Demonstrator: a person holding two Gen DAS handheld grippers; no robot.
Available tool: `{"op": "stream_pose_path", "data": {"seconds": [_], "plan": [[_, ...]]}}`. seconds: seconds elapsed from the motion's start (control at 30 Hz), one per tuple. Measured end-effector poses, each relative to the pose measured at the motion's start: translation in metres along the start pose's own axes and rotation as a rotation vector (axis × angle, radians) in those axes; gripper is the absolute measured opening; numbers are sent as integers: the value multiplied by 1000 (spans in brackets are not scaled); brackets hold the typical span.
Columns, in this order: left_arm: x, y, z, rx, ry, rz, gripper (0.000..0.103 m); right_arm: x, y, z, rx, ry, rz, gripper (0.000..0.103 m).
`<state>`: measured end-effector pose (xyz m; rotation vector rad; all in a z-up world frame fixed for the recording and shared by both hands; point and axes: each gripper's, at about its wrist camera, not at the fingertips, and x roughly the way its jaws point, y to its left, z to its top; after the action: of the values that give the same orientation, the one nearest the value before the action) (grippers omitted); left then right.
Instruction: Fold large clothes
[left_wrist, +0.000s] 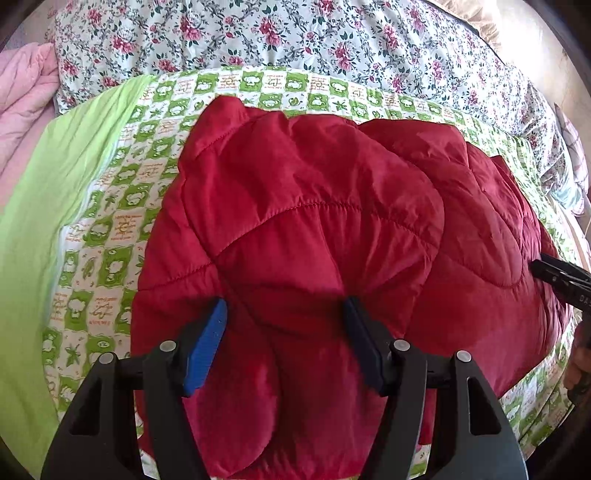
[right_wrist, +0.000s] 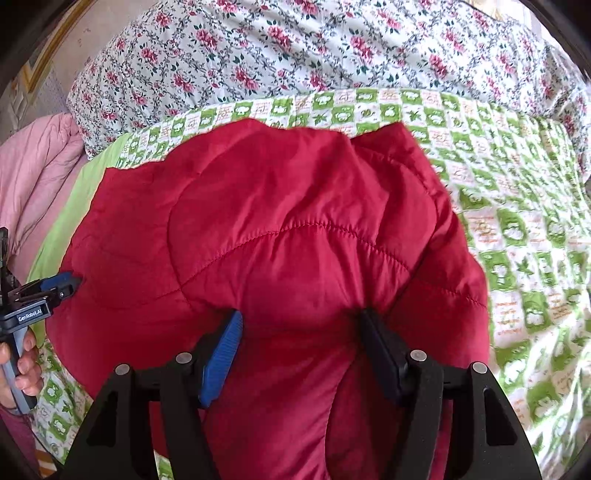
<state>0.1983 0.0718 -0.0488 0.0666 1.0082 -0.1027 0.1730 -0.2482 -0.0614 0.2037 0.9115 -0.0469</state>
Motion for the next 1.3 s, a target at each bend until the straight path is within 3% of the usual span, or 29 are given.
{"op": "stream_pose_path", "data": {"seconds": [0.23,0.37,0.73,1.3], "plan": [[-7,-8,-7,45,-13,39,65,-21,0,-15,-19,-14,-36,66],[-8,-7,-6,34,-11,41,65,-8,-17,-25,32,8,13,66],[-39,-19,-24,55,-52,89,65,-47,-4,-32,18,-45,31,68],[-57,-30,-75,54,-16,15,65,-90,17,-91,-41,-27,83,69]]}}
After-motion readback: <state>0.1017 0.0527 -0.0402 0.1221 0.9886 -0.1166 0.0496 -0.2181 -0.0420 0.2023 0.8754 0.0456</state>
